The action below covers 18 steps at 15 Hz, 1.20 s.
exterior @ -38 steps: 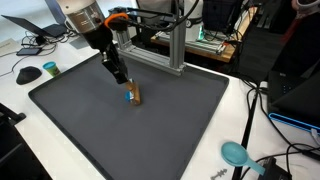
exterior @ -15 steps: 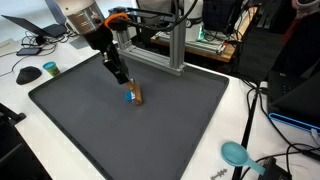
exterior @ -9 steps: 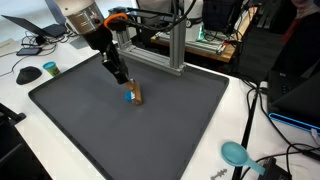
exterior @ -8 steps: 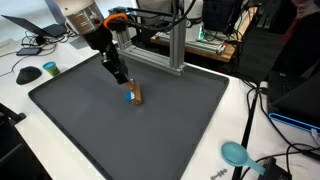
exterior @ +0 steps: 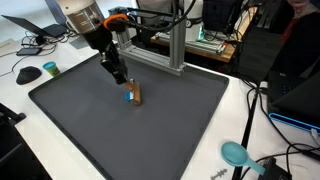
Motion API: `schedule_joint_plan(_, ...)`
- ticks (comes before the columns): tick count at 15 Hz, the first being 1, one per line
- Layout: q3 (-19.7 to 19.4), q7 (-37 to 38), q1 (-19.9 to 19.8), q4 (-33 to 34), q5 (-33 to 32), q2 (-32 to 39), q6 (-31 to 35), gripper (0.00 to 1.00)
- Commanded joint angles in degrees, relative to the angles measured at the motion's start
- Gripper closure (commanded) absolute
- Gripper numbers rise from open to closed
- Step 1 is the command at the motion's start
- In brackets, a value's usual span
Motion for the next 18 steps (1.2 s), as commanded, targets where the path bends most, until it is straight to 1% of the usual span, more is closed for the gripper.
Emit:
schedule_joint_plan(1,-1.17,-0.39,0.68,-3.41,-1.17,2.28,9.07,0.78)
schedule_joint_plan(8,-1.41,-1.79,0.16,-5.04,-1.59,1.38,11.65,0.78)
schedule_joint_plan(18,-1.82,-3.55,-0.03,-4.61,-2.19,1.61,12.53,0.78)
